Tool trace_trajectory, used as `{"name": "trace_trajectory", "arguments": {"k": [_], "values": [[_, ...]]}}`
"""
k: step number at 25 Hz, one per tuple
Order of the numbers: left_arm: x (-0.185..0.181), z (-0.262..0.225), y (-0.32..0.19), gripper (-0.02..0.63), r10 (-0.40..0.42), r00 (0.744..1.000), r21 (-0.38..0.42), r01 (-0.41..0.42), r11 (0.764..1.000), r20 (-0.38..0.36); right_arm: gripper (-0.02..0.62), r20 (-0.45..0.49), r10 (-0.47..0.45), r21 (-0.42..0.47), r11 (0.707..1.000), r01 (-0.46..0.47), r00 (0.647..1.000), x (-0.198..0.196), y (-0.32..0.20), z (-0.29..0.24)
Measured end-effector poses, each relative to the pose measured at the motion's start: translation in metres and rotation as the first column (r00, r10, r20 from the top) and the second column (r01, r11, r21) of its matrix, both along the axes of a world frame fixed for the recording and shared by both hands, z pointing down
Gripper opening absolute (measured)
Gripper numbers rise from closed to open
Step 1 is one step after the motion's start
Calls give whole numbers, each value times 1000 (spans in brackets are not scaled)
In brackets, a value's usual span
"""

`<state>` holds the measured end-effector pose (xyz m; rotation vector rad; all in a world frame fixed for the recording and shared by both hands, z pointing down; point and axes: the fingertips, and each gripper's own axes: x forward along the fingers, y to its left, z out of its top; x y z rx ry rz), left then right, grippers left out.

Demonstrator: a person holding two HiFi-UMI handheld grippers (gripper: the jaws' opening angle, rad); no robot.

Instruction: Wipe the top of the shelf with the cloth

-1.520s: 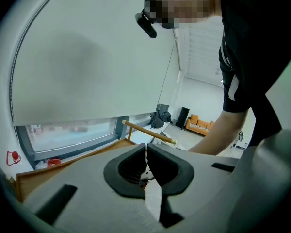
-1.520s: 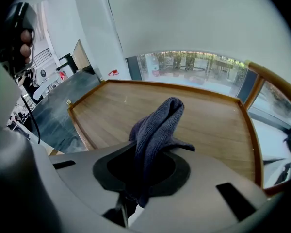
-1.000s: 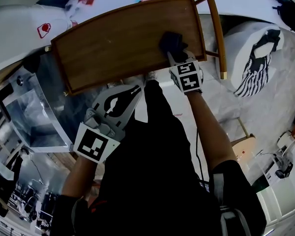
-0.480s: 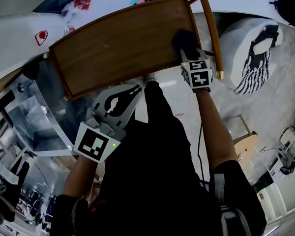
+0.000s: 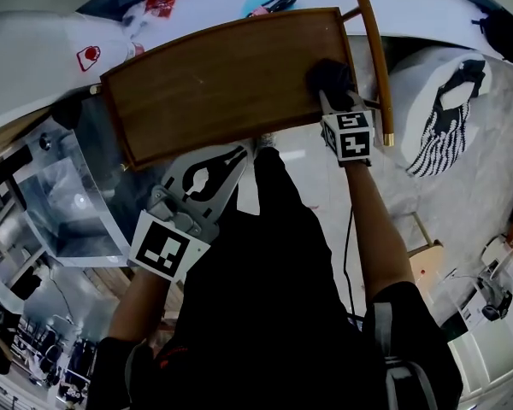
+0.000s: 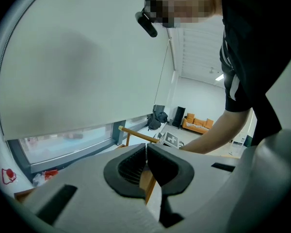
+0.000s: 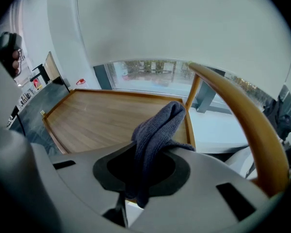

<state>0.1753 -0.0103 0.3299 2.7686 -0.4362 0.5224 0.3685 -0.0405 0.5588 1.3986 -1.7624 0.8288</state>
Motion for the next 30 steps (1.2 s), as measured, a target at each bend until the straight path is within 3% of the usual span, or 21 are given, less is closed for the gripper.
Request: {"name": "trace_trajectory", "arguments": {"k": [9,16,21,30], "values": [[-56,-43,-17,28,-120,993,84,120,989,-11,55,49,-118,130,985,111,992,-76,-40,-72],[-107,-88,-28,28,-211,977,186,214,959,-34,55,64,-204,260,948,181,977,-129,-61,-151],[-138,-119,-34,28,-276,959,251,283,926,-64,55,86,-244,360,912,198,966,-159,-67,-213],[-171,-178,-34,28,-313,944,376,329,866,-107,55,117,-321,523,824,217,940,-202,-60,-318]]}}
